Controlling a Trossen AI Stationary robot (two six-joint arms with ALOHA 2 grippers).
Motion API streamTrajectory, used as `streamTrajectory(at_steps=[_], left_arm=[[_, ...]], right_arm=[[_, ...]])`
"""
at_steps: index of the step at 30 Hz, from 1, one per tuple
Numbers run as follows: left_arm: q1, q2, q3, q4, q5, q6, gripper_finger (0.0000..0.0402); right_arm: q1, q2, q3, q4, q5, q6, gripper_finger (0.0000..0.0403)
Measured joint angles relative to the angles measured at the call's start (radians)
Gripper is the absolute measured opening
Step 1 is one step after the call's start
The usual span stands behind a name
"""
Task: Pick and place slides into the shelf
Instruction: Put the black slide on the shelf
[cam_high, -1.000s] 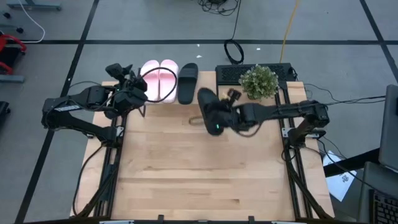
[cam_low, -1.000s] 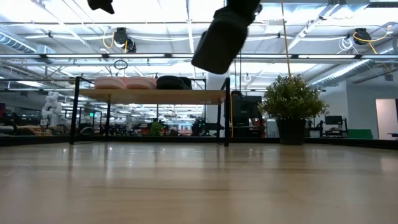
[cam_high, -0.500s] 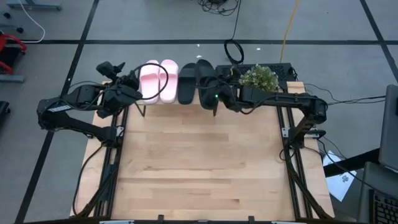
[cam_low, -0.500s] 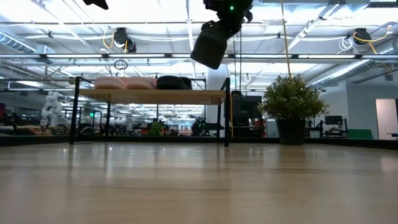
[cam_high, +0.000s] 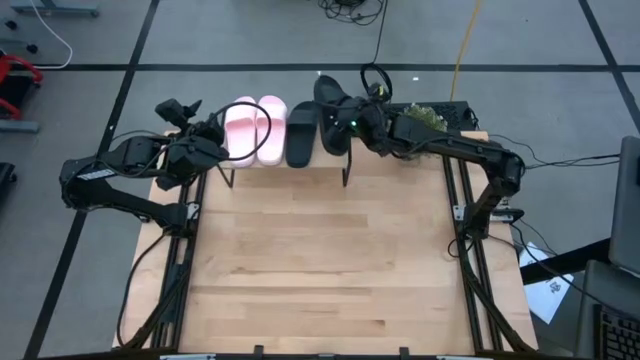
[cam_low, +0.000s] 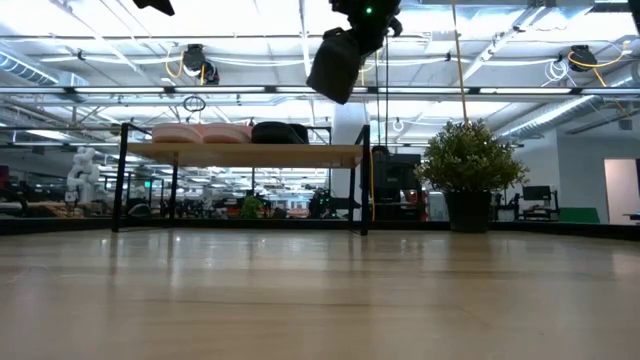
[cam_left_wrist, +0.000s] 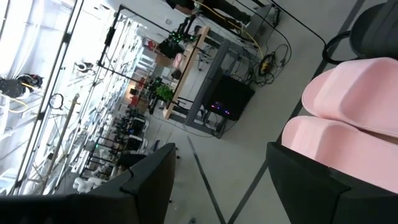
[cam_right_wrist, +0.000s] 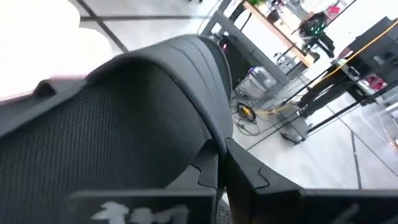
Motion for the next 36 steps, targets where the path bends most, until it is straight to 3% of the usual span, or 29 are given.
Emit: streamTrajectory(at_steps=[12,22,36], left_arm=[[0.0,0.0,0.0,0.0,0.0,-0.006,0.0257],[0.0,0.0,0.0,0.0,0.0,-0.003,0.0257],[0.0,0.0,0.0,0.0,0.001,0.001,0.0257]], right_arm=[[-0.048,0.308,0.375,-0.305,0.026,0.058,0.0],[-0.099,0.311,0.376,-0.451,0.025,0.173,0.0],[-0.08,0.308,0.252,-0.329,0.031,0.11,0.0]])
